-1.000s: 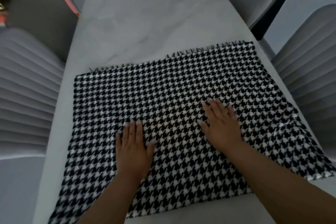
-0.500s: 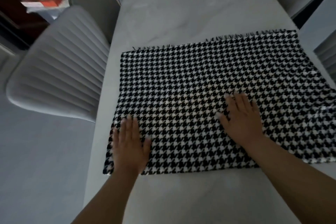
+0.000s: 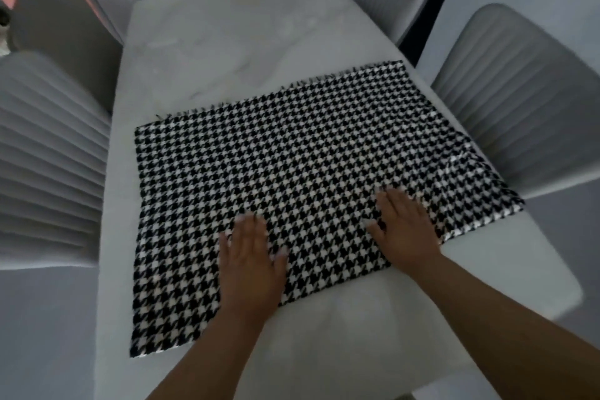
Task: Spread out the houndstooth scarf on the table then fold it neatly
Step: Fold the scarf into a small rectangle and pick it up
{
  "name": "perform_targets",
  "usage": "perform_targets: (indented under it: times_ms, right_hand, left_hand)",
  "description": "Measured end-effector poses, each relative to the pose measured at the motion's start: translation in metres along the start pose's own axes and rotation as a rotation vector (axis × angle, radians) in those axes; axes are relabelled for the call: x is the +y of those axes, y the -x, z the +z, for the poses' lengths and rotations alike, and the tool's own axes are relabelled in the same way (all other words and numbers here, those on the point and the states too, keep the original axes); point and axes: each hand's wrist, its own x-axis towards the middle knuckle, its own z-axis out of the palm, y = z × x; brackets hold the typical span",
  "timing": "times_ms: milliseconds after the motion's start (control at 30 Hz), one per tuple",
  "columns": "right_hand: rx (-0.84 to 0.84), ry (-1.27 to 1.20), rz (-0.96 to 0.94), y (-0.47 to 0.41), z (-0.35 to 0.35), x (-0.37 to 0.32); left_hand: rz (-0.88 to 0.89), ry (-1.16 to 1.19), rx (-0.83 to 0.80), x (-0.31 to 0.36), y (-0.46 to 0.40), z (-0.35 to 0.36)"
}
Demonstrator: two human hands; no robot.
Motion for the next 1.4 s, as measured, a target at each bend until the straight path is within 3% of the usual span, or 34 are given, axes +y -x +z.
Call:
perform_targets:
  times_ms: [100, 167, 267, 333, 500, 633, 800, 967, 1133, 1300, 1400]
  right_hand:
    - [-0.044, -0.078, -0.087, -0.006, -0.003, 0.011]
    - [-0.013, -0.083, -0.047, -0.011, -0.004, 0.041]
    - [0.052, -0.032, 0.16, -0.013, -0.012, 0.099]
    - [0.067, -0.028, 0.27, -0.016, -0.021, 0.124]
    - [0.049, 0.032, 0.185, -0.022, -0.025, 0.145]
    - [0.087, 0.028, 0.36, -0.023, -0.027, 0.162]
    - [0.081, 0.057, 0.079, -0.04, -0.025, 0.155]
    - [0.023, -0.017, 0.209, -0.058, -0.032, 0.171]
    - [0.087, -0.064, 0.323, -0.095, -0.055, 0.169]
    - [-0.096, -0.465, 0.429, -0.128, -0.068, 0.174]
    - [0.041, -0.158, 0.363, -0.132, -0.069, 0.171]
  left_hand:
    - [0.309, 0.073, -0.138, 0.058, -0.014, 0.009]
    - [0.393, 0.01, -0.232, 0.071, -0.022, 0.018]
    - [0.391, -0.056, -0.208, 0.072, -0.03, 0.02]
    - [0.375, -0.054, -0.092, 0.08, -0.04, 0.023]
    - [0.431, -0.021, -0.079, 0.136, -0.074, 0.034]
    - [0.481, -0.09, -0.097, 0.158, -0.079, 0.056]
    - [0.602, -0.031, -0.084, 0.191, -0.081, 0.067]
    - [0.532, -0.06, -0.155, 0.192, -0.082, 0.073]
    - [0.395, 0.228, -0.058, 0.218, -0.106, 0.056]
    - [0.152, 0.505, -0.063, 0.234, -0.128, 0.046]
    - [0.365, 0.293, -0.002, 0.235, -0.137, 0.047]
